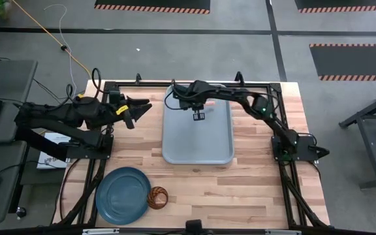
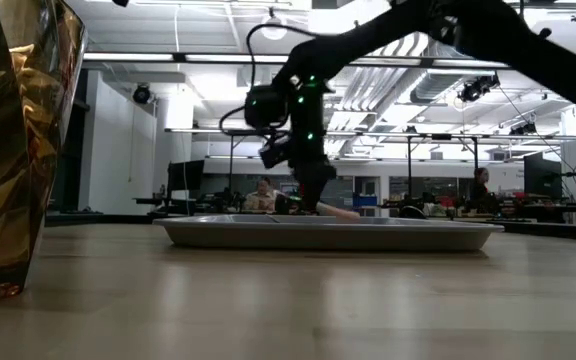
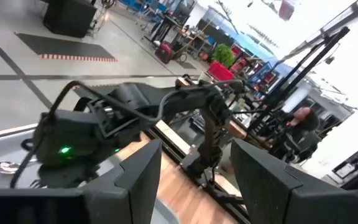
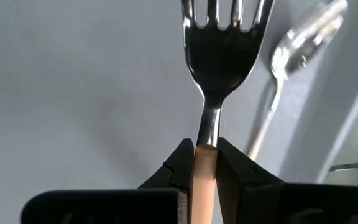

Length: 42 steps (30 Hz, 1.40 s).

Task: Pick and place plate/cup/fork/spoon on tray
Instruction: Put the orange fork to the left of the orange spoon on the blue serving tray

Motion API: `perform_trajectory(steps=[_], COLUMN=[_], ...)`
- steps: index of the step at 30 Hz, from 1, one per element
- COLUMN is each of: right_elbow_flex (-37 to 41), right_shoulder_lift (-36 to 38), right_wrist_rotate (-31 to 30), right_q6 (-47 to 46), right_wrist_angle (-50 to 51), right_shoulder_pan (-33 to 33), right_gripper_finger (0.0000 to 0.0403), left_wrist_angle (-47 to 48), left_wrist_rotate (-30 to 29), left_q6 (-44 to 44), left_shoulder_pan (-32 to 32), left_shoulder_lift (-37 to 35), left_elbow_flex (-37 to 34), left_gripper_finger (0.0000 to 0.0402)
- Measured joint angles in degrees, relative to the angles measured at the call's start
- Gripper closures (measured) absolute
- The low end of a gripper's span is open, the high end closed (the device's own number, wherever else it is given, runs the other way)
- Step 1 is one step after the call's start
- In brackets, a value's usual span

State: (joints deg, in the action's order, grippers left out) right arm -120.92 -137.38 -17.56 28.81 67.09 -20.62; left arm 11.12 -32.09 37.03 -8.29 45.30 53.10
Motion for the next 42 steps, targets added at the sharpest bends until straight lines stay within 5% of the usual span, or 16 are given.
perform_trajectory(steps=[14, 24, 37, 42], right_elbow_flex=[-3.52, -3.52, -3.52, -3.52], right_shoulder_lift=[-3.96, -3.96, -3.73, -0.55], right_wrist_rotate=[-0.22, 2.55, 5.27, 9.67], right_q6=[-0.08, -0.27, -4.1, -3.51], right_wrist_angle=[-1.4, -1.46, -0.89, 0.08], right_shoulder_pan=[-2.66, -3.09, -3.96, -6.0], right_gripper_finger=[0.0383, 0.033, 0.0327, 0.0357], left_wrist_angle=[-2.04, -2.0, -1.95, -1.92], left_wrist_rotate=[-0.03, -0.01, 0.0, 0.0], left_q6=[1.42, 1.91, 1.87, 1.78], left_shoulder_pan=[0.01, 0.0, 0.0, 0.0], left_shoulder_lift=[1.34, 1.33, 1.33, 1.33], left_elbow_flex=[0.0, 0.0, 0.02, 0.07], left_gripper_finger=[0.0216, 0.0216, 0.0216, 0.0216])
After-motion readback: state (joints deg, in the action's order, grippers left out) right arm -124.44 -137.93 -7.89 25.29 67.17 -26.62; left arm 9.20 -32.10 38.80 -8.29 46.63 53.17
